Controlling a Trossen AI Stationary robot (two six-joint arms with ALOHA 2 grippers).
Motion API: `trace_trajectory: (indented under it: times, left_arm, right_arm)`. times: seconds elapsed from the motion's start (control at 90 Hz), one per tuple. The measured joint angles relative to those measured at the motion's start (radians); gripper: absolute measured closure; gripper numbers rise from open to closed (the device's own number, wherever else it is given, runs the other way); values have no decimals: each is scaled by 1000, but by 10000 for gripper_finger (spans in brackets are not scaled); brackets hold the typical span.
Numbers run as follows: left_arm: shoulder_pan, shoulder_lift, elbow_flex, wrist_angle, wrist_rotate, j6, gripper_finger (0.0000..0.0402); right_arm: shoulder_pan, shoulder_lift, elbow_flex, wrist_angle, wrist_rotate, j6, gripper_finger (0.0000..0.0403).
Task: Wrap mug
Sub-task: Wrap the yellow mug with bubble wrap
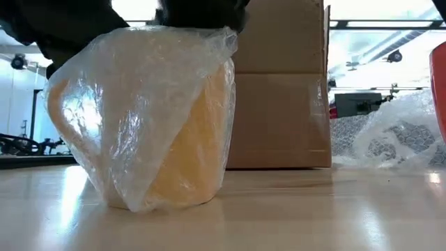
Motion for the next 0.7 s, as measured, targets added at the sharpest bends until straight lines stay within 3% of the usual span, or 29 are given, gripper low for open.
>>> trace_trajectory:
  times: [0.156,0.278,0.7]
  left_arm:
    - [0,0,0,-6,2,3,401]
    - [0,0,1,-8,4,3,401]
    - [0,-36,11,-26,16,29,401]
  right_arm:
    - [-4,-85,1,-40,16,-1,401]
    - [-10,-94,0,-2,125,-2,401]
    - [-14,70,-2,53,95,8,401]
